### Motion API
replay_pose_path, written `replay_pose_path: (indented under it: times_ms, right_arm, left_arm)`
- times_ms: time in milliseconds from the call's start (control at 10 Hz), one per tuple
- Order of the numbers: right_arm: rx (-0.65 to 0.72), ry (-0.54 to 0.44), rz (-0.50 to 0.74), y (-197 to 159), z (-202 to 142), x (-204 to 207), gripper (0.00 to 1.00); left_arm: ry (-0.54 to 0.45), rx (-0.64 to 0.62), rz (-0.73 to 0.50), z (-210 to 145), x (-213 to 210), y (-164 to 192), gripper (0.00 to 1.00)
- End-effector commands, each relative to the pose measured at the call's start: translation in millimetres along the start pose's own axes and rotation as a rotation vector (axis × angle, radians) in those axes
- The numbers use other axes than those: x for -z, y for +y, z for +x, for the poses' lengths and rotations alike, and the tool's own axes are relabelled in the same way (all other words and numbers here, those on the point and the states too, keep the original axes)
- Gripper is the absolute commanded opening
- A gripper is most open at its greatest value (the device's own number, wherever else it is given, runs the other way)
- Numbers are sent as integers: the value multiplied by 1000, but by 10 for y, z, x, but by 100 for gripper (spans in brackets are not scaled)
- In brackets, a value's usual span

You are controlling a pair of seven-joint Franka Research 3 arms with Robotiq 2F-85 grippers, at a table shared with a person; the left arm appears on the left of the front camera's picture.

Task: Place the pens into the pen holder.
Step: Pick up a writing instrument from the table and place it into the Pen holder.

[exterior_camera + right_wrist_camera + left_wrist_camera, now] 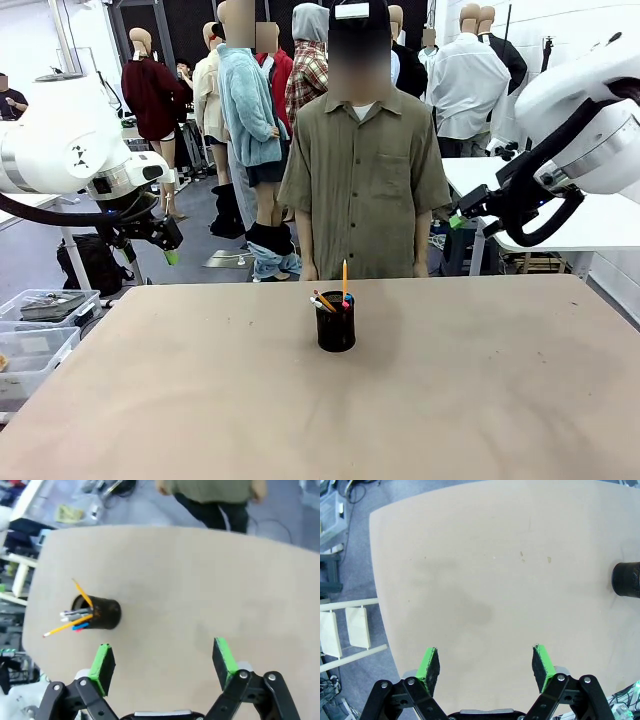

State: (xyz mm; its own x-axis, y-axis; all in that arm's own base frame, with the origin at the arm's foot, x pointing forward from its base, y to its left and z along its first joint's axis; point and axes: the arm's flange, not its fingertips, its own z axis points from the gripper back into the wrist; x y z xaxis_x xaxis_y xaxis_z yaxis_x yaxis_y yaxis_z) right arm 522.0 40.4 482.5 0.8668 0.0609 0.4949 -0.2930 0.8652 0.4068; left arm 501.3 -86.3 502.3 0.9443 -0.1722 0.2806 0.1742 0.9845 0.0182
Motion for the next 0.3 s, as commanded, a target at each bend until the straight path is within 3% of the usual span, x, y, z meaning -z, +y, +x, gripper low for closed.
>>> replay_pose_path:
  times_ms: [0, 200]
  right_arm:
    - [94, 141, -50, 115, -1, -25, 97]
    - [178, 200, -81, 108, -7, 14, 97]
  left_arm:
    - [-7, 13, -7, -17, -3, 19, 96]
    - [-7, 13, -7, -17, -3, 19, 96]
